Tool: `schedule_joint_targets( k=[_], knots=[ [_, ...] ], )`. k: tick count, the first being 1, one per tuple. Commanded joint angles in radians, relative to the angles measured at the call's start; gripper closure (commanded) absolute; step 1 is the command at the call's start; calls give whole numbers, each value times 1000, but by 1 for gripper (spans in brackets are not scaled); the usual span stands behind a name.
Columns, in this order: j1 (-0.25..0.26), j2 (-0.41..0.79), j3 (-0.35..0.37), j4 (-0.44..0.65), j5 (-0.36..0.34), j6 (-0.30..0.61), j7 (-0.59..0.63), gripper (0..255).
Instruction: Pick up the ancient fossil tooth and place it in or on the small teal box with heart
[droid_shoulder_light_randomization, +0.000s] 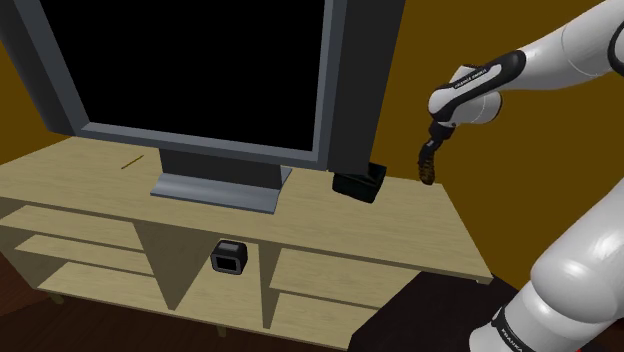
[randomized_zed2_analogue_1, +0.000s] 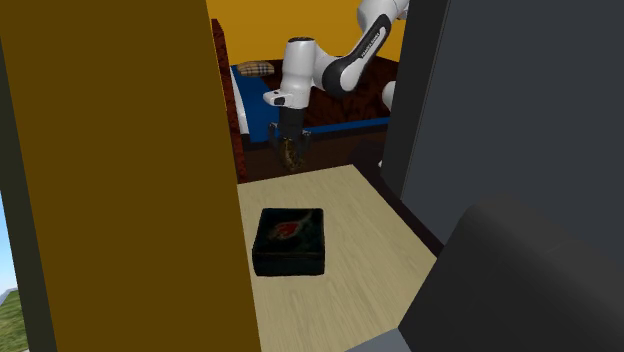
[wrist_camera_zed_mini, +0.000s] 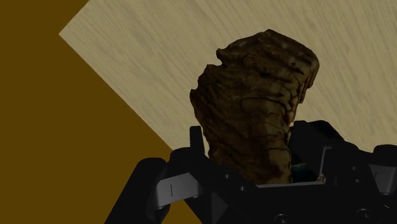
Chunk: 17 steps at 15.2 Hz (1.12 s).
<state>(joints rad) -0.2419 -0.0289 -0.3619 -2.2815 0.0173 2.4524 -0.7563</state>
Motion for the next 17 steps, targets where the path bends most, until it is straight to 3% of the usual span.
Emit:
schedule_joint_targets(
  k=[1, 9, 17],
  knots=[
    [21, 35, 22, 45, 6, -12, 41, 255],
    [98, 197, 90, 262, 23, -73, 184, 255],
    [158, 397, 138, 558, 34, -176, 304, 255]
  ],
)
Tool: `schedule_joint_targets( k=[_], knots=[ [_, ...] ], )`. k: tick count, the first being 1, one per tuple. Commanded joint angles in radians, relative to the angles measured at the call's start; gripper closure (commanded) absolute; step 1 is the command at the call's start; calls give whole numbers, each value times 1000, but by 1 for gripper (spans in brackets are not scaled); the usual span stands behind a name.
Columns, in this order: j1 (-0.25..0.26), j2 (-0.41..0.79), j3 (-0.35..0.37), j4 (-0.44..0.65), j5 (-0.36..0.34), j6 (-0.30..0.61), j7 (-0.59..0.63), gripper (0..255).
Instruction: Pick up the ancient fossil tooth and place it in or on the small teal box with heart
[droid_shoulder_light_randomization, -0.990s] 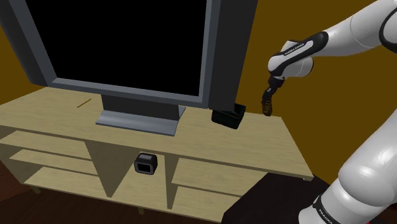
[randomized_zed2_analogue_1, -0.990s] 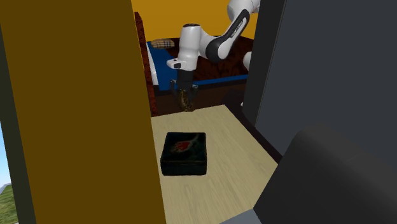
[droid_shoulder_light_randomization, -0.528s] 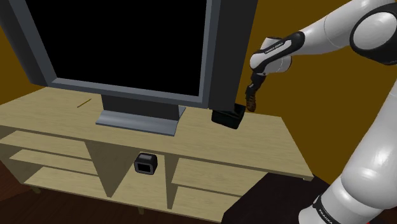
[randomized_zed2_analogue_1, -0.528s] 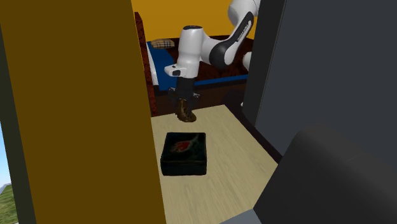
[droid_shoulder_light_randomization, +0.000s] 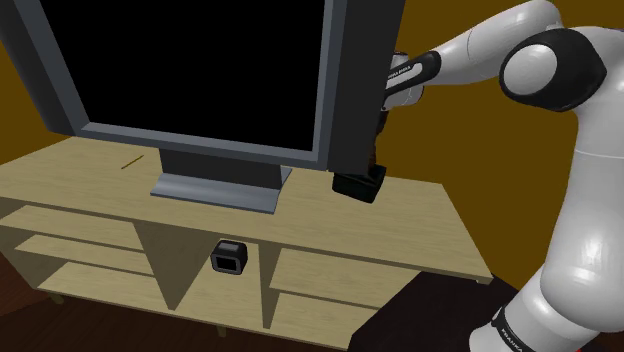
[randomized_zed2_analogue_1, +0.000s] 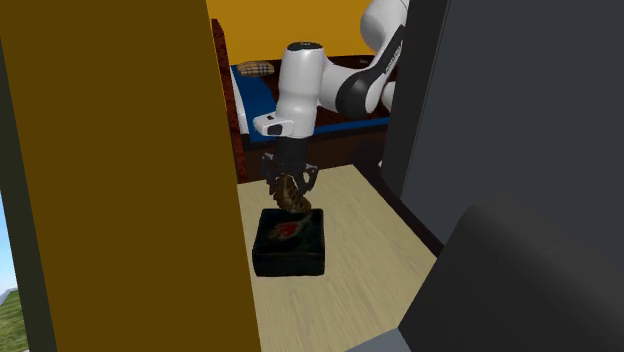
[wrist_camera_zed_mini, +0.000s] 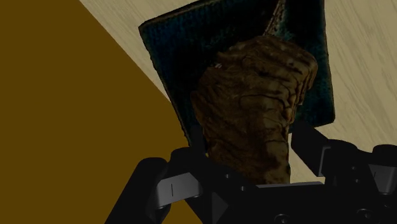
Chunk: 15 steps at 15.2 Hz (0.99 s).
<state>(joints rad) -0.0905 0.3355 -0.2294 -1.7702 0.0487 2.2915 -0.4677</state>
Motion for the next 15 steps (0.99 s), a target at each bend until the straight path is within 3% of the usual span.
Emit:
schedule_joint_targets(
  k=[1, 15],
  knots=[
    [6, 38, 6, 41, 4, -3, 14, 255],
    [-4, 128, 20, -24, 28, 150, 3, 255]
  ],
)
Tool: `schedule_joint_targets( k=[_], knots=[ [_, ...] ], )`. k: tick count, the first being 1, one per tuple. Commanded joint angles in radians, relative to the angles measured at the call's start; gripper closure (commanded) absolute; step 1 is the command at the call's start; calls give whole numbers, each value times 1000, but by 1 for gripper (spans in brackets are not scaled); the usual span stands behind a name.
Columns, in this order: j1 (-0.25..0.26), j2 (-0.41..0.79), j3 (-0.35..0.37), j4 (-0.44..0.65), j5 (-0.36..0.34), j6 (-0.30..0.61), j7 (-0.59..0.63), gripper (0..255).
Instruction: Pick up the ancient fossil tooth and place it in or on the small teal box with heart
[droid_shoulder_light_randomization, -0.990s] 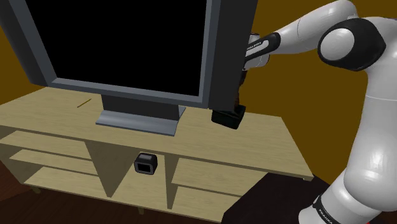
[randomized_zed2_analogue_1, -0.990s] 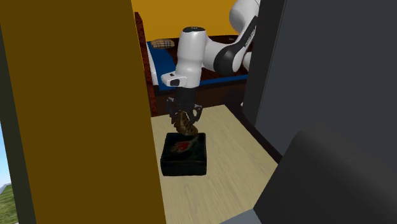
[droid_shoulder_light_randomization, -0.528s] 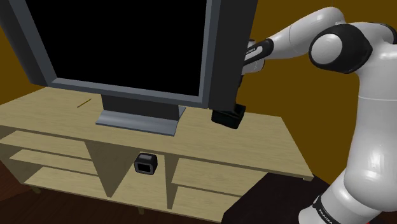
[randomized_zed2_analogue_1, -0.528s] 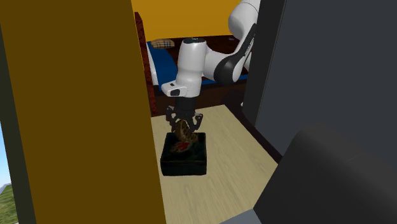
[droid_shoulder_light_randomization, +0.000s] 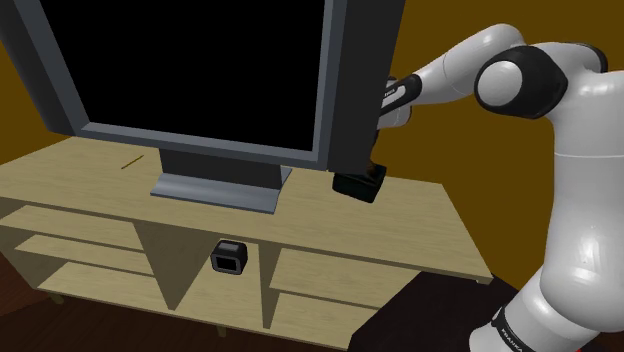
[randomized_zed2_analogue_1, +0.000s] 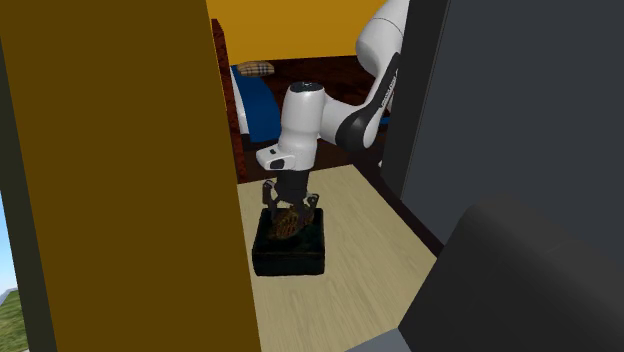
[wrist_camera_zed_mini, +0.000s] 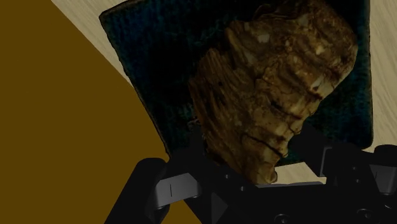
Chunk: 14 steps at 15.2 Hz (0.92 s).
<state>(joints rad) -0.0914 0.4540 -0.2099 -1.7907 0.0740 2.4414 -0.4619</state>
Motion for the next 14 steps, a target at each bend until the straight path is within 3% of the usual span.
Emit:
schedule_joint_targets(
  k=[1, 8, 9, 14],
  knots=[
    [-3, 12, 1, -4, 3, 4, -3, 255],
    [-3, 12, 2, -4, 3, 4, -3, 255],
    [-3, 11, 1, -5, 3, 4, -3, 0],
    [-3, 12, 2, -4, 3, 4, -3, 0]
  ],
)
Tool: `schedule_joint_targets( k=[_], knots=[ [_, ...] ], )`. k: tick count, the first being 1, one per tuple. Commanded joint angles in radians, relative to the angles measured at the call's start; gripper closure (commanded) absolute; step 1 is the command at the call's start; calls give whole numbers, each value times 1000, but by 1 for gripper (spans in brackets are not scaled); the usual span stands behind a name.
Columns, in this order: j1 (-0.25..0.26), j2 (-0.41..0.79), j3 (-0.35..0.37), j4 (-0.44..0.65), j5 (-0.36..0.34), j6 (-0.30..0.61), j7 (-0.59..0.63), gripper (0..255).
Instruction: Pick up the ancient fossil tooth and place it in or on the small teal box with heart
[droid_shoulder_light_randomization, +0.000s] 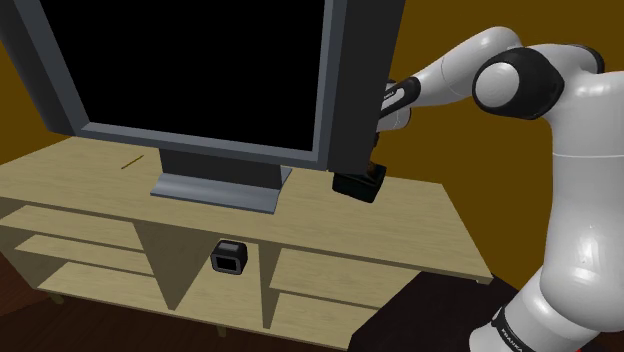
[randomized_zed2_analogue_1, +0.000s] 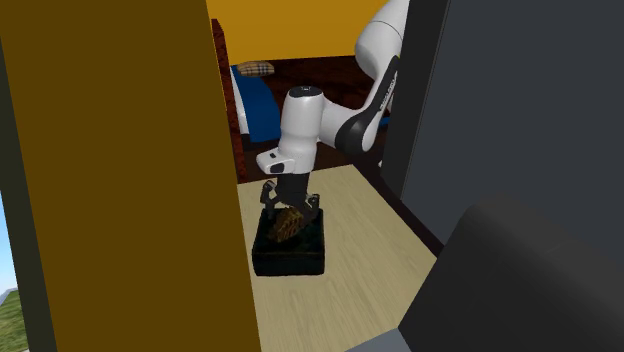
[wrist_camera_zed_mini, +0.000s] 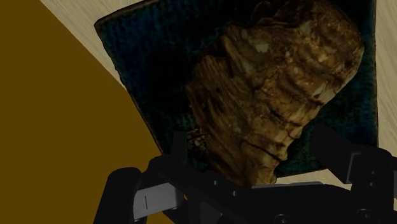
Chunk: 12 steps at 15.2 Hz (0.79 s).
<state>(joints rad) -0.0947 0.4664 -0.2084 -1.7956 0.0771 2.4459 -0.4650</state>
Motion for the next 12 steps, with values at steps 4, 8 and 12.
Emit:
schedule_joint_targets(
  k=[4, 8, 12],
  knots=[
    [16, -93, -13, -6, -24, -85, 15, 0],
    [16, -93, -12, -6, -24, -85, 15, 0],
    [16, -93, -12, -6, -24, -85, 15, 0]
  ],
)
